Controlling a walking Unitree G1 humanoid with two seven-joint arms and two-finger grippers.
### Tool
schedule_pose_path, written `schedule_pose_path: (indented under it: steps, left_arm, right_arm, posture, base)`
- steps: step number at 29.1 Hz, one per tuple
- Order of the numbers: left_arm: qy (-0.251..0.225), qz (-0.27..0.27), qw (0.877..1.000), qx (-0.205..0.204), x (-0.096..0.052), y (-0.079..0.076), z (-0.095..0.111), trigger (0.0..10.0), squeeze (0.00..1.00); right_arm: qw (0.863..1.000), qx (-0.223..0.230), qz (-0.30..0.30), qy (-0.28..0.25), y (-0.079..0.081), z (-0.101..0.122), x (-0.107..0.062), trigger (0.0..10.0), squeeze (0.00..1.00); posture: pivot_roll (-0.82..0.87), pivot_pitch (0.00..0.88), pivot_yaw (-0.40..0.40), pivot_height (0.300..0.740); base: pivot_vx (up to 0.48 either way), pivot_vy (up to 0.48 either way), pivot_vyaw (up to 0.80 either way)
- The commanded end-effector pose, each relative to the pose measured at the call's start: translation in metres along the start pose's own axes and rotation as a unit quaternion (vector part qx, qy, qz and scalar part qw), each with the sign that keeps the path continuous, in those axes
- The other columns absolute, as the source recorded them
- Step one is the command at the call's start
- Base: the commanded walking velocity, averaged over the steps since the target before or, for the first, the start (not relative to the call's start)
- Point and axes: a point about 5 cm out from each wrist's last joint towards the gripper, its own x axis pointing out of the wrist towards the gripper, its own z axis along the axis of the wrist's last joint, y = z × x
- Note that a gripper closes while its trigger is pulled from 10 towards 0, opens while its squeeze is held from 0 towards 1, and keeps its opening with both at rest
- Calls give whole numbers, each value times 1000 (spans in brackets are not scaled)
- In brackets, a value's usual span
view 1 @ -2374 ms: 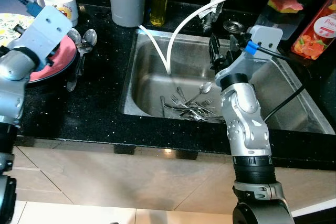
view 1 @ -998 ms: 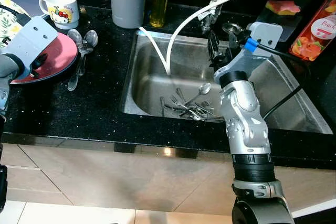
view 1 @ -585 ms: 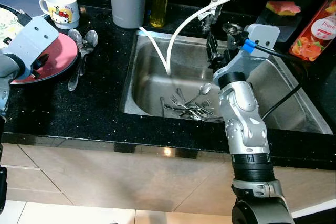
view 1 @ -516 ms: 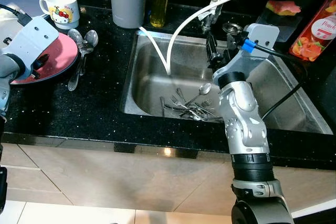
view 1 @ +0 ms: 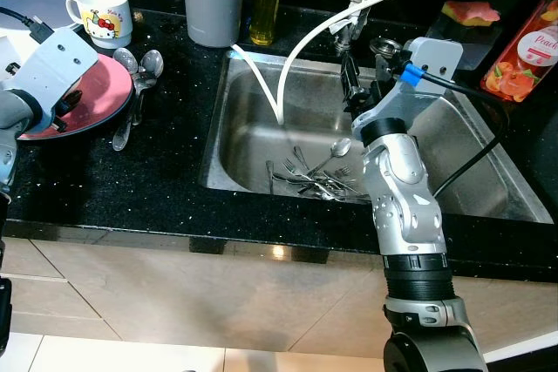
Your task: Kitchen organization
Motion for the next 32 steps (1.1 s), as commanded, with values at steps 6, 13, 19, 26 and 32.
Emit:
schedule_pose_path:
  steps: [6, 13, 19, 26, 32]
  left_arm:
    - [18, -22, 1000, -5, 2, -9, -9, 10000, 0]
    - [21, -22, 1000, -6, 3, -9, -11, 10000, 0]
    - [22, -22, 1000, -6, 3, -9, -11, 10000, 0]
    - [22, -22, 1000, -6, 3, -8, -11, 10000, 0]
    - [22, -22, 1000, -6, 3, -9, -11, 10000, 0]
  right_arm:
    - [1000, -4, -1, -4, -2, 3, 3, 10000, 0]
    - [1000, -3, -4, -8, -2, 4, 3, 10000, 0]
    - [1000, -4, -6, -7, -3, 5, 3, 10000, 0]
    - [1000, -2, -4, -7, -2, 4, 4, 10000, 0]
    - [1000, -1, -1, -4, 0, 2, 4, 10000, 0]
  posture:
    - [304, 101, -122, 740]
    - [297, 93, -113, 740]
    - [301, 96, -116, 740]
    - [315, 100, -114, 740]
    - [319, 95, -120, 740]
  base:
    - [0, 0, 0]
    - [0, 0, 0]
    - [0, 0, 0]
    - [0, 0, 0]
    - [0, 0, 0]
